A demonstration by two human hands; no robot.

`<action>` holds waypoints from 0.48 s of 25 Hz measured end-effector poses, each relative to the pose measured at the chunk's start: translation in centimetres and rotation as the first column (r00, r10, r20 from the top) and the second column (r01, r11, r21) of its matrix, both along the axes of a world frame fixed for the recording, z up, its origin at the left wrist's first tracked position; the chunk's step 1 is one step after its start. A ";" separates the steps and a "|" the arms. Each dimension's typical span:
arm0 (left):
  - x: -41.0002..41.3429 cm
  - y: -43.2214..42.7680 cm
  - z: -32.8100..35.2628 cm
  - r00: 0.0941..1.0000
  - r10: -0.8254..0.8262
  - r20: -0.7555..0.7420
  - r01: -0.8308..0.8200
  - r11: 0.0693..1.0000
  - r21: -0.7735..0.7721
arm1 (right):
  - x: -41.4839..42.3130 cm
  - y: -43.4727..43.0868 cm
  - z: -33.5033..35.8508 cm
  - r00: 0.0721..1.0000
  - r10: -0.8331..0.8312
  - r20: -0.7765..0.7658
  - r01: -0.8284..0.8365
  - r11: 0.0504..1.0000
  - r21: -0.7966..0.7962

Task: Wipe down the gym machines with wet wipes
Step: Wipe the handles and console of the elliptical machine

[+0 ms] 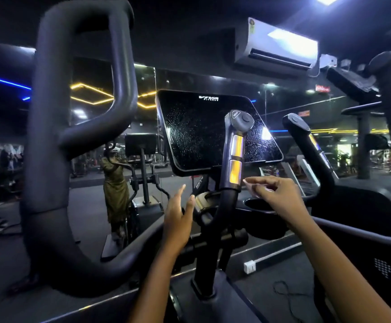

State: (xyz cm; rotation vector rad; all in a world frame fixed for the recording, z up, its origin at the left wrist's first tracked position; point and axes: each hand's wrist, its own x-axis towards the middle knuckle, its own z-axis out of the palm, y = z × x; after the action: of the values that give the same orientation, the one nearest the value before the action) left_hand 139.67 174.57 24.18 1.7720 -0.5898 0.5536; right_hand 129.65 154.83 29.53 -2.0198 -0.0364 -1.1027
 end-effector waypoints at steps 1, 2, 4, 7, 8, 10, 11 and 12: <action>-0.4 0.3 -0.7 1.000 -0.030 0.007 0.030 0.999 0.011 | -0.8 0.0 -0.6 1.000 -0.009 0.009 0.009 1.000 -0.017; -0.8 0.7 -1.4 0.998 -0.059 0.013 0.059 0.998 0.016 | -1.6 0.0 -1.2 1.000 -0.016 0.019 0.017 1.000 -0.027; -1.6 1.5 -3.3 0.995 -0.098 0.004 0.098 0.994 0.040 | -3.1 0.1 -2.6 1.000 -0.013 0.004 0.013 1.000 0.015; -3.2 2.4 -7.2 0.992 -0.128 -0.013 0.129 0.988 0.083 | -4.7 0.7 -5.2 0.996 0.037 -0.086 -0.033 0.998 0.050; -3.6 2.7 -8.6 0.991 -0.134 -0.019 0.135 0.985 0.102 | -5.1 1.0 -6.3 0.991 0.046 -0.124 -0.040 0.998 0.053; -4.1 3.3 -11.8 0.988 -0.151 -0.035 0.154 0.974 0.166 | -5.9 1.5 -8.5 0.981 0.048 -0.186 -0.041 0.998 0.039; -4.2 3.6 -13.7 0.985 -0.155 -0.070 0.167 0.960 0.224 | -6.1 1.7 -10.0 0.973 0.044 -0.225 -0.036 0.999 0.038; -4.3 3.9 -16.0 0.981 -0.150 -0.122 0.179 0.942 0.285 | -6.4 2.0 -11.7 0.960 0.040 -0.277 -0.032 0.999 0.032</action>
State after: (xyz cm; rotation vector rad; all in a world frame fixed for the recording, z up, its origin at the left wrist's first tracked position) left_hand 135.37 178.52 8.16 1.9944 -0.7748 0.2690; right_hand 123.27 156.81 17.83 -2.1227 0.0858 -0.7846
